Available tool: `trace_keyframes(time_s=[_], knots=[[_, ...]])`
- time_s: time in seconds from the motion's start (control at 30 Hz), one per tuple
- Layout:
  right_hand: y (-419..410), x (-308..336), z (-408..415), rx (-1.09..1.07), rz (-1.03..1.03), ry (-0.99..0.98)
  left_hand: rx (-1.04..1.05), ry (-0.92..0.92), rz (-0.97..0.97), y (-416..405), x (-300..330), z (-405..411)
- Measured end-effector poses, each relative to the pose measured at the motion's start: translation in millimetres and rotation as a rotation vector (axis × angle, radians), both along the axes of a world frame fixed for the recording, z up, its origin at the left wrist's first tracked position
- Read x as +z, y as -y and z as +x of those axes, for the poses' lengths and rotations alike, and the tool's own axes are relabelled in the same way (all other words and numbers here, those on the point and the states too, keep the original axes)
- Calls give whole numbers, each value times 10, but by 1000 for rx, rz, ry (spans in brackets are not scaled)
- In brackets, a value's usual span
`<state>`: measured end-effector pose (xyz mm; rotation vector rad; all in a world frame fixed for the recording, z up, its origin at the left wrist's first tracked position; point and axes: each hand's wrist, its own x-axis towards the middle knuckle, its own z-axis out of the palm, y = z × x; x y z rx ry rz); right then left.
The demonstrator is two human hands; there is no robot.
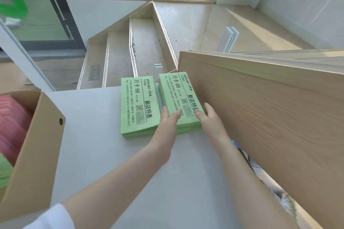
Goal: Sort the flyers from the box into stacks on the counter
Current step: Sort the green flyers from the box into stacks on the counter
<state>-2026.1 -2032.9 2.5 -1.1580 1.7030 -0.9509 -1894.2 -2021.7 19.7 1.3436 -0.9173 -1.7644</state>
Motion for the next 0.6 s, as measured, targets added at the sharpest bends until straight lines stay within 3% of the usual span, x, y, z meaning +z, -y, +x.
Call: trace_keyframes(time_s=[0.17, 0.4, 0.6], knots=[[-415, 102, 280, 17, -324, -300, 21, -144, -141, -312, 191, 418], [-569, 475, 1235, 425, -396, -134, 164, 28, -362, -753, 444, 1414], [-691, 673, 2377, 621, -522, -117, 271, 201, -580, -1169, 704, 2611]])
